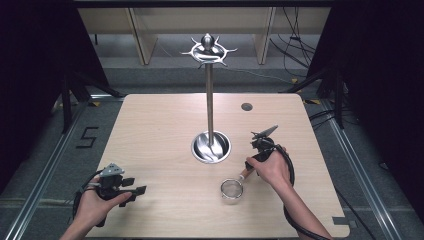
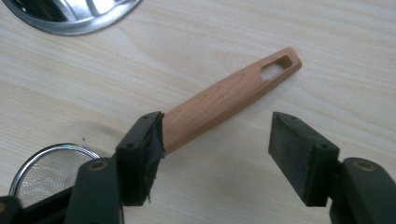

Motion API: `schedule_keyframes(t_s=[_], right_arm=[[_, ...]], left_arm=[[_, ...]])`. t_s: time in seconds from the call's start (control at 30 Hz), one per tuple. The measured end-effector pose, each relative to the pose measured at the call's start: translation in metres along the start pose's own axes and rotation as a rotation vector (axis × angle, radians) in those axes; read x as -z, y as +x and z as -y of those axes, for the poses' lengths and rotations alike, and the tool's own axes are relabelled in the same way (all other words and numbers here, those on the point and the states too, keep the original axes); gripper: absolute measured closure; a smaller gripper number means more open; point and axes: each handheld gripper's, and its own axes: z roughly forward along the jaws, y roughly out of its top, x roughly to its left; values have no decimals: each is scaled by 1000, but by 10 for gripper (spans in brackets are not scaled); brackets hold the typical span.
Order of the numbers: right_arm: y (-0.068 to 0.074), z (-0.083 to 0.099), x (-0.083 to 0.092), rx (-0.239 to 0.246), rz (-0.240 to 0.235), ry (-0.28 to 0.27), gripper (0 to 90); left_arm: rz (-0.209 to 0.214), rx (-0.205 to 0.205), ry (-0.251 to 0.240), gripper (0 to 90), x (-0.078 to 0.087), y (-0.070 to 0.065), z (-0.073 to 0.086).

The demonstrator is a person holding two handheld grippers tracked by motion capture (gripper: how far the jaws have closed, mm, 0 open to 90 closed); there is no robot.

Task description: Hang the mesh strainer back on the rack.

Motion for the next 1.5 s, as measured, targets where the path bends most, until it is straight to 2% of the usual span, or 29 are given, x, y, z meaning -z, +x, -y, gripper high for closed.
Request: schedule_keyframes(t_s=[0.07, 0.1, 0.13, 0.17, 0.23, 0.27, 0.3, 0.33, 0.4, 0.43, 0.47, 0.5, 0.53, 0.6, 0.67, 0.73, 0.8, 0.83, 0.9, 0.97, 1.0, 1.03, 1.1, 1.13, 1.17, 1.2, 1.27, 1.37, 1.5], right_arm=[[0, 1, -4, -4, -6, 15, 332], [-2, 2, -6, 18, -11, 16, 329], [-2, 2, -9, 14, -10, 13, 319], [1, 2, -8, -29, -37, 34, 314], [-3, 2, -11, 9, -41, -17, 300], [-2, 2, -11, -28, -18, 4, 290], [-1, 2, -13, -27, -23, 2, 268], [3, 1, -12, -60, -37, 26, 255], [4, 1, -16, -66, -52, 25, 254], [2, 1, -20, -30, -40, 10, 249], [2, 0, -21, -35, -44, 13, 240], [6, 1, -23, -83, -50, 11, 241], [3, 0, -23, -26, -63, -5, 241], [3, -1, -25, -21, -65, 5, 239], [5, -1, -28, -50, -48, 36, 242], [6, -1, -30, -37, -61, 23, 257], [5, 0, -32, -29, -49, 23, 270], [6, -1, -31, -46, -27, 54, 282], [6, 0, -30, 21, -38, 62, 340], [6, 1, -29, 36, -31, 71, 370], [5, 2, -30, 59, -8, 87, 396], [5, 2, -27, 53, -10, 129, 433], [6, 4, -26, 83, 11, 130, 485], [9, 5, -22, 65, 1, 149, 503], [9, 5, -22, 65, 1, 149, 503], [9, 8, -22, 81, 2, 141, 565], [7, 10, -19, 106, 0, 158, 610], [6, 14, -19, 116, 18, 154, 638], [2, 17, -16, 196, 76, 176, 694]], left_arm=[[7, 1, 0, 375, -1, -2, 0], [13, -22, 24, 375, 0, -1, 0], [16, 4, 8, 375, -2, -2, 1], [10, 1, 9, 375, -2, -2, 1], [11, -2, 7, 375, -2, -2, 1], [20, -11, 22, 375, -1, -1, 1], [13, -7, 9, 375, -1, -1, 1], [18, 6, -2, 375, -1, -2, 1], [20, 7, 3, 376, -1, 0, 1], [14, 11, -1, 376, -1, -1, 1], [14, 11, -1, 376, -1, -1, 1], [7, 4, 6, 375, 0, -1, 1], [7, 4, 6, 376, 0, -1, 1], [20, 2, 12, 376, -1, 0, 1], [21, -3, 18, 376, -1, 0, 1], [18, -3, 15, 376, -1, 0, 1], [16, 3, 10, 376, -1, 0, 1], [15, 4, 10, 376, 0, 0, 1], [5, 3, 13, 377, 0, -1, 1], [19, 11, 13, 376, -1, 0, 2], [19, 9, 13, 376, -1, 0, 2], [18, 10, 14, 376, -1, 0, 2], [15, 9, 12, 376, -1, 0, 2], [5, 4, 15, 377, 0, 0, 2], [5, 4, 15, 376, 0, 0, 2], [3, 5, 15, 377, 0, 0, 2], [6, 2, 15, 376, 0, 0, 2], [9, 5, 9, 376, 0, 0, 2], [21, 7, 12, 377, 0, 0, 2]])
